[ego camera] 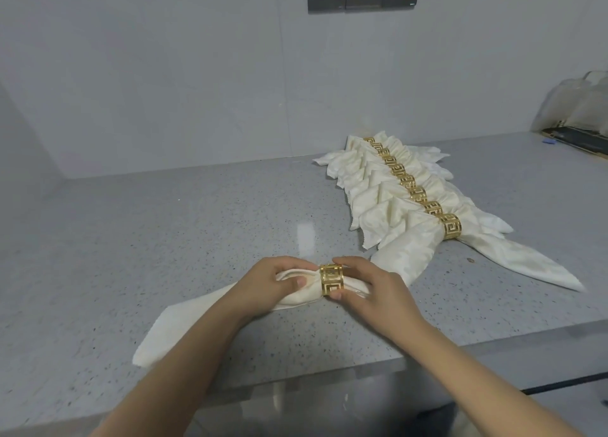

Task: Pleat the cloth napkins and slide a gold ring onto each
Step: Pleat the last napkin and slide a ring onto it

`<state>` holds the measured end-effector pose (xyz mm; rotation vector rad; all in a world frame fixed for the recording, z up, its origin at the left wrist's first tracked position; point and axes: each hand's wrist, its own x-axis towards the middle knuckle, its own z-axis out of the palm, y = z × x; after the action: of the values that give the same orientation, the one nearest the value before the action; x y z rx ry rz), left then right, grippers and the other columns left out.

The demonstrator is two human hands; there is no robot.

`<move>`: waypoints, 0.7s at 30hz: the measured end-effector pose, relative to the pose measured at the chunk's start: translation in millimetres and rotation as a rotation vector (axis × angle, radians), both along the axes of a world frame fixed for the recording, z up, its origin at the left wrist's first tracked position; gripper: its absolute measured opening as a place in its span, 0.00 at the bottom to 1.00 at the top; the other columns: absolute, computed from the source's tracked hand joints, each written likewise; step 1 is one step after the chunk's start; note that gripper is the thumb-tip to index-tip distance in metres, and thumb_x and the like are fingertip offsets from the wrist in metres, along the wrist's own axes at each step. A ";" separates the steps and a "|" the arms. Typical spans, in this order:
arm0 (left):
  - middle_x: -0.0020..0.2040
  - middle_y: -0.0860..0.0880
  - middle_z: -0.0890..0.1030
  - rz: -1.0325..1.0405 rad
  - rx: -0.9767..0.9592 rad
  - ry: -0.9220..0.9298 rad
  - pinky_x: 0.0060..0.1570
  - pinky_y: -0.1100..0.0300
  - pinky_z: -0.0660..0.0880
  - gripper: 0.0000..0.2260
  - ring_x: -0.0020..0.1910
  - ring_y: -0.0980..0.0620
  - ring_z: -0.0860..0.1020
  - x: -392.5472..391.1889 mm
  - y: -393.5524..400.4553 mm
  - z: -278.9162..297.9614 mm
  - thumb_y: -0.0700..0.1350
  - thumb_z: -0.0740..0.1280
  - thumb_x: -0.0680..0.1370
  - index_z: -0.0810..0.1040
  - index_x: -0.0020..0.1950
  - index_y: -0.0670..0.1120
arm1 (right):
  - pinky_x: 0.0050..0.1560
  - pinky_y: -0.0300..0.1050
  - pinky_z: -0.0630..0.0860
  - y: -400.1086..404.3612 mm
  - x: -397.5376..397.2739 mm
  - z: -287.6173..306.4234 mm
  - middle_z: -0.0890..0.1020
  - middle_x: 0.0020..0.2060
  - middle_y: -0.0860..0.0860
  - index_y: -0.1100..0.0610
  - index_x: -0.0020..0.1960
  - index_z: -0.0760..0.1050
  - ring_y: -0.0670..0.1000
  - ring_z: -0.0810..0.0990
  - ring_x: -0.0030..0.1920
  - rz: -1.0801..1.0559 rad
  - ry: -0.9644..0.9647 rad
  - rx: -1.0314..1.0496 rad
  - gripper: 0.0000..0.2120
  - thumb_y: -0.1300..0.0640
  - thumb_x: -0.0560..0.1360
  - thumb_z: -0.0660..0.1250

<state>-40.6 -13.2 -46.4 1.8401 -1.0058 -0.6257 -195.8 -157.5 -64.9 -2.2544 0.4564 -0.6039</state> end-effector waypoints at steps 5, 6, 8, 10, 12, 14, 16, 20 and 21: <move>0.46 0.55 0.84 0.008 -0.030 0.120 0.42 0.66 0.73 0.09 0.43 0.57 0.80 -3.0 1.1 1.5 0.39 0.69 0.74 0.77 0.51 0.50 | 0.48 0.23 0.68 -0.8 2.4 1.6 0.82 0.52 0.38 0.41 0.62 0.74 0.38 0.79 0.52 0.035 0.043 0.004 0.23 0.46 0.68 0.74; 0.47 0.53 0.83 -0.009 -0.049 0.185 0.43 0.63 0.74 0.11 0.43 0.56 0.80 -3.3 2.7 1.9 0.41 0.69 0.72 0.75 0.53 0.50 | 0.48 0.24 0.69 -0.4 3.7 1.8 0.82 0.52 0.38 0.41 0.62 0.74 0.39 0.79 0.52 0.046 0.060 -0.007 0.23 0.45 0.68 0.74; 0.51 0.51 0.80 -0.058 -0.055 0.234 0.44 0.61 0.74 0.18 0.45 0.56 0.79 -4.5 5.8 3.2 0.45 0.67 0.69 0.73 0.58 0.52 | 0.50 0.32 0.72 0.6 6.5 2.2 0.81 0.54 0.39 0.40 0.63 0.72 0.42 0.79 0.52 0.057 0.100 -0.039 0.24 0.42 0.68 0.73; 0.56 0.53 0.75 -0.085 0.001 0.063 0.47 0.65 0.73 0.26 0.51 0.59 0.76 -3.3 6.7 1.0 0.53 0.72 0.66 0.70 0.63 0.59 | 0.52 0.38 0.73 2.1 9.1 1.1 0.81 0.57 0.41 0.41 0.66 0.70 0.46 0.79 0.54 0.059 0.136 -0.078 0.25 0.41 0.70 0.70; 0.59 0.61 0.71 -0.100 0.039 -0.145 0.53 0.69 0.69 0.31 0.56 0.65 0.72 -6.4 4.6 0.3 0.61 0.75 0.60 0.70 0.62 0.67 | 0.51 0.40 0.72 1.9 9.6 0.4 0.80 0.58 0.44 0.42 0.69 0.67 0.48 0.79 0.55 0.066 0.168 -0.126 0.26 0.41 0.73 0.67; 0.54 0.67 0.76 -0.074 0.013 -0.226 0.52 0.71 0.68 0.25 0.54 0.68 0.72 -11.9 0.3 1.1 0.61 0.78 0.60 0.75 0.55 0.69 | 0.50 0.39 0.71 -1.0 8.2 0.0 0.80 0.58 0.45 0.45 0.70 0.66 0.49 0.79 0.55 0.087 0.199 -0.150 0.27 0.42 0.74 0.66; 0.47 0.71 0.78 -0.038 -0.019 -0.242 0.46 0.73 0.69 0.19 0.49 0.68 0.75 -16.4 -0.8 2.9 0.54 0.79 0.64 0.77 0.49 0.68 | 0.47 0.35 0.71 -3.9 5.1 0.2 0.81 0.56 0.45 0.48 0.67 0.70 0.47 0.79 0.53 0.120 0.194 -0.098 0.23 0.43 0.74 0.67; 0.48 0.65 0.81 -0.020 -0.021 -0.276 0.47 0.69 0.73 0.18 0.48 0.64 0.77 -13.2 3.2 0.4 0.52 0.79 0.65 0.79 0.49 0.67 | 0.40 0.44 0.71 -8.1 4.6 2.0 0.84 0.41 0.50 0.46 0.41 0.75 0.50 0.79 0.41 0.126 0.101 0.087 0.07 0.48 0.70 0.73; 0.48 0.64 0.81 -0.017 -0.019 -0.264 0.47 0.69 0.74 0.18 0.48 0.64 0.78 -12.4 3.9 -0.4 0.52 0.79 0.64 0.79 0.49 0.66 | 0.40 0.45 0.72 -9.4 5.5 1.5 0.84 0.41 0.52 0.47 0.38 0.75 0.53 0.79 0.41 0.127 0.081 0.136 0.07 0.49 0.69 0.73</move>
<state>-53.0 -9.2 -46.8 1.9329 -1.1961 -0.3875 -190.4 -166.9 -63.4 -2.1651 0.3787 -0.4051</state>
